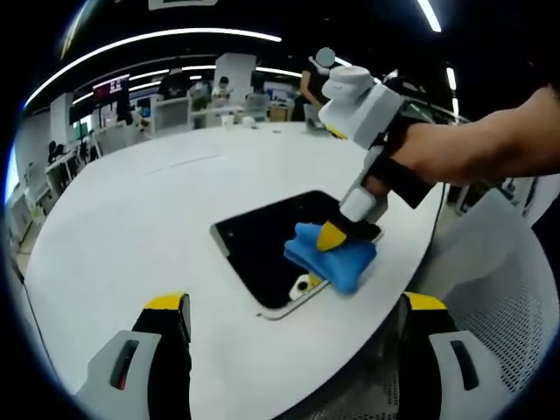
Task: Wipe the mirror surface with the cleaning cloth until all visible marks leave the cleaned area.
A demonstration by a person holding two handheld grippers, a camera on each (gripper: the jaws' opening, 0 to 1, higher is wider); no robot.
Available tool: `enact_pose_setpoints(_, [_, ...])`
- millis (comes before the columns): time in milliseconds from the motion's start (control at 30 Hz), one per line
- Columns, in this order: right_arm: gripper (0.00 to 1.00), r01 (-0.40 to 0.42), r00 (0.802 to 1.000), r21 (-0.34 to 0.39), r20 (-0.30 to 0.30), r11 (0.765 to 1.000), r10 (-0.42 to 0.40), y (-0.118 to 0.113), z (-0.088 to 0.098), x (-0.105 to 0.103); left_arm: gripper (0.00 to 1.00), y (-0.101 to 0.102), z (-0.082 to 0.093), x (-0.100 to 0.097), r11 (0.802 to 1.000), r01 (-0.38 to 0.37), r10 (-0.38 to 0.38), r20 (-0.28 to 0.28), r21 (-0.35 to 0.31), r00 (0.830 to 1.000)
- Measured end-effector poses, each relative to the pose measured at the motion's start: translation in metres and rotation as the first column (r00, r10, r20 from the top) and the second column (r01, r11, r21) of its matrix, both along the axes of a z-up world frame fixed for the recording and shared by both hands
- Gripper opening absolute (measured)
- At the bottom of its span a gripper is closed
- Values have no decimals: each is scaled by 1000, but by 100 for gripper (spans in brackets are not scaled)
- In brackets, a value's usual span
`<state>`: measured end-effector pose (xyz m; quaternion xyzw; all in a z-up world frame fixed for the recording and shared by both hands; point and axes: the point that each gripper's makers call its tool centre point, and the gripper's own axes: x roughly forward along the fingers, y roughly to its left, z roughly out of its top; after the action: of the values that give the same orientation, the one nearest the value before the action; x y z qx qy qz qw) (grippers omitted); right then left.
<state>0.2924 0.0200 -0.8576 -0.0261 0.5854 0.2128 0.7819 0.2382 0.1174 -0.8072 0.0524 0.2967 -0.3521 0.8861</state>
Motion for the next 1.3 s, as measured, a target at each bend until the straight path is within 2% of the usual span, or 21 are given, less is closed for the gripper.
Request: enact_pose_setpoints(1300, [3,-22,1000,-4,20,1000,22,0,0,58,100,1,-2,0,1000,-9,9,-9,0,1000])
